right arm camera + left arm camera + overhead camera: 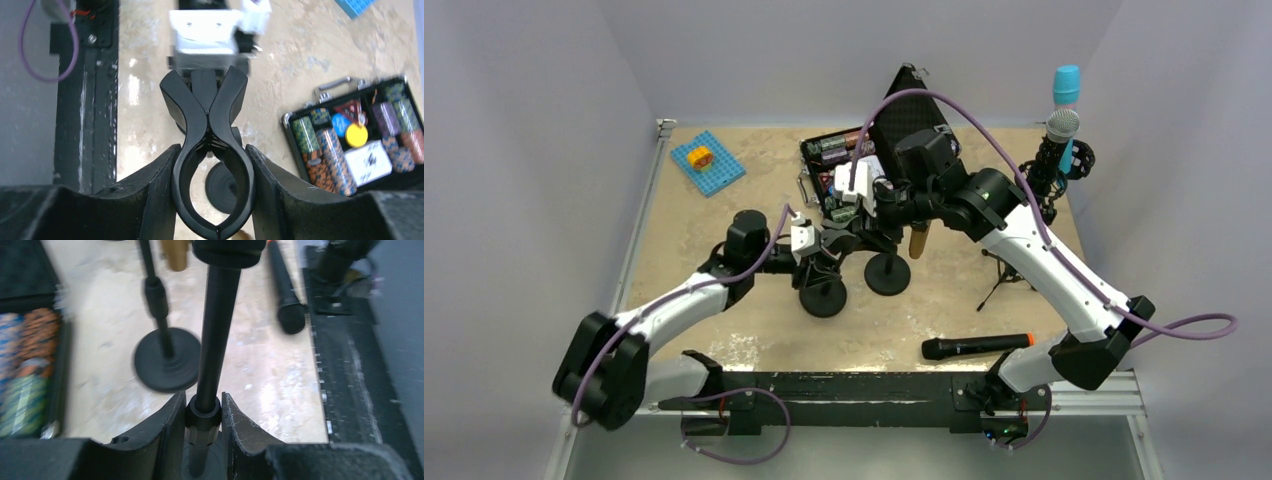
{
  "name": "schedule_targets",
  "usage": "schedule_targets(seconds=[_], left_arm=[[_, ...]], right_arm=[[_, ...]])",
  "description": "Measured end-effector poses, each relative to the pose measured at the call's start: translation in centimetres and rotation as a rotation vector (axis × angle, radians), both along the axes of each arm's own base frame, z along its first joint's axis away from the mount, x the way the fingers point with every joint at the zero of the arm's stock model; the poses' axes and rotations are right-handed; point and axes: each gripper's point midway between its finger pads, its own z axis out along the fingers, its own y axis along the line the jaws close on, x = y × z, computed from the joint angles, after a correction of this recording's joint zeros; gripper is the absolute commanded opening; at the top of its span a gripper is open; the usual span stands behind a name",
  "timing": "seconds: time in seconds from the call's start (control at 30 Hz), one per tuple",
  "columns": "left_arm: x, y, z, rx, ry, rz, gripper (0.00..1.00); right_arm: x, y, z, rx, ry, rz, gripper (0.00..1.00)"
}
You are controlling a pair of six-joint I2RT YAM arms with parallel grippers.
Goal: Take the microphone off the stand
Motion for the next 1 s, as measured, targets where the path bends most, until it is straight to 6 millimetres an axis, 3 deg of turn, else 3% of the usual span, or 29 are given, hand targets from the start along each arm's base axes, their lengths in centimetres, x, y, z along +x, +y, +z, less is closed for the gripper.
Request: schedule_targets(seconds=[0.23,0.33,0.4,0.47,0.53,0.67,0.83,1.0], left_arm=[[3.0,5.2,3.7,0.075,-0.155,0.454,0.0],[3.7,6.1,3.6,0.089,-0.135,0.54,0.0],[3.7,6.3,2.3,0.116,-0.09,0.56,0.26],[3.2,6.4,0.9,0.145,-0.047,0.548,0.5],[2.4,6.4,-0.2,0.177,-0.015,0.512,0.61],[0.5,6.3,0.4,0.218,-0.015,0.387,0.68],[-2.3,6.1,2.8,0.194,-0.075,0.202,0.69],[-4.5,6.1,2.1,0.191,-0.047,0.059,0.68]], right_arm=[[1.9,-0.2,1.3,0.069,0.195,-0.346,0.0],[2.6,0.4,1.2,0.094,0.274,-0.419,0.0],[3.2,1.0,0.2,0.086,0.317,-0.435,0.0],[3.6,1.7,-1.1,0.053,0.362,-0.42,0.0],[4.0,2.6,-2.0,0.022,0.401,-0.375,0.0],[3.6,2.9,-1.6,0.071,0.336,-0.252,0.0],[-0.7,0.3,-2.2,0.11,0.134,-0.023,0.0],[-2.7,-0.5,-2.4,0.121,-0.037,0.164,0.0]])
